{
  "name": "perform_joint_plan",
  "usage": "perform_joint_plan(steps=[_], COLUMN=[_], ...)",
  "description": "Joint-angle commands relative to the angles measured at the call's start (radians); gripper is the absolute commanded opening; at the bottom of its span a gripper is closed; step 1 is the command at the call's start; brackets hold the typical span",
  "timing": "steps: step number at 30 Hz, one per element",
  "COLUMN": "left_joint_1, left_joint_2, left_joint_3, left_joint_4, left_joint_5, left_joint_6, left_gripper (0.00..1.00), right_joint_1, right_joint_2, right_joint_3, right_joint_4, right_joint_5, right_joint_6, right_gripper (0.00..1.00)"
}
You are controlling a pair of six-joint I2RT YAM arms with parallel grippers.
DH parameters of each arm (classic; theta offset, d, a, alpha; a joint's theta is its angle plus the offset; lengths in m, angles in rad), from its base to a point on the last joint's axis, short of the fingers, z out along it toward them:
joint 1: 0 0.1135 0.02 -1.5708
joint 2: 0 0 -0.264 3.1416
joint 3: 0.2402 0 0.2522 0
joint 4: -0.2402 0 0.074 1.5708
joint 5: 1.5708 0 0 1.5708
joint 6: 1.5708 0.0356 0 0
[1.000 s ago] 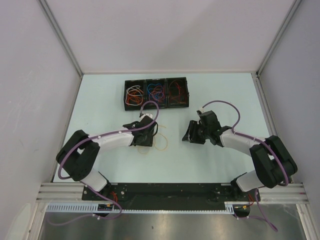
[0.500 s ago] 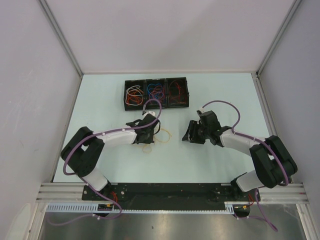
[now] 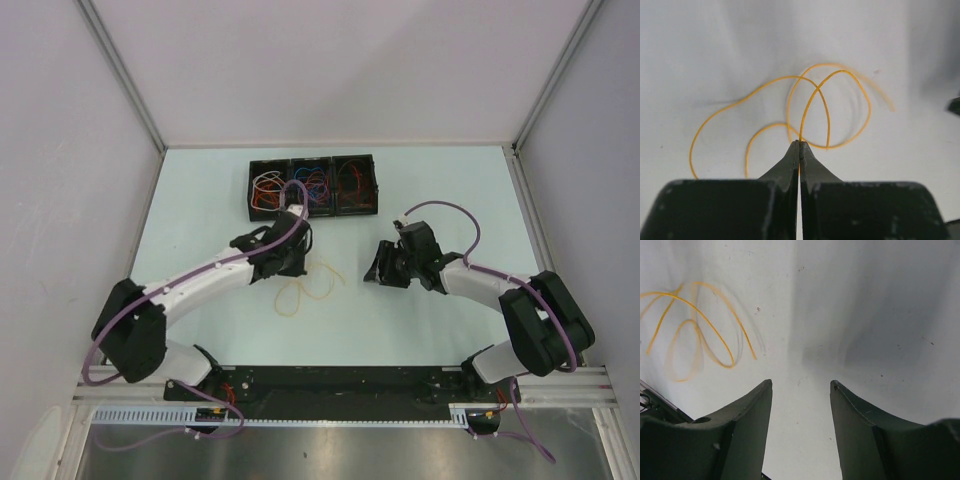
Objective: Untangle the cables
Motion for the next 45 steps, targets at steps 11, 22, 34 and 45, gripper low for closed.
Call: perform_joint_plan(steps=[11,22,34,45], left_joint_1=[0.009,0.008,0.006,0.008], left_joint_2=[-0.149,-0.109,-0.024,0.154], left_joint_3=[0.308,0.0,-0.031,-0.003], left_joint_4=[-0.168,-0.026,0.144,0.264], left_joint_5=[0.057,0.111,0.089,0.007], left_joint_6=[0.046,-0.004,0.111,0.063], left_gripper=[0.0,0.47,1.0,0.87], right_joint_1=[-0.015,-0.016,-0.019,-0.019], right_joint_2=[-0.018,-0.023,-0.021,-0.014], right_joint_3=[-0.024,-0.03,-0.03,-0.03], right_joint_4=[0.038,0.072,0.075,0.078], right_joint_5=[-0.024,-0.03,-0.032,-0.037], right_joint_6=[-0.009,-0.009,-0.007,-0.006], right_gripper=[0.54,0.54,0.54,0.55])
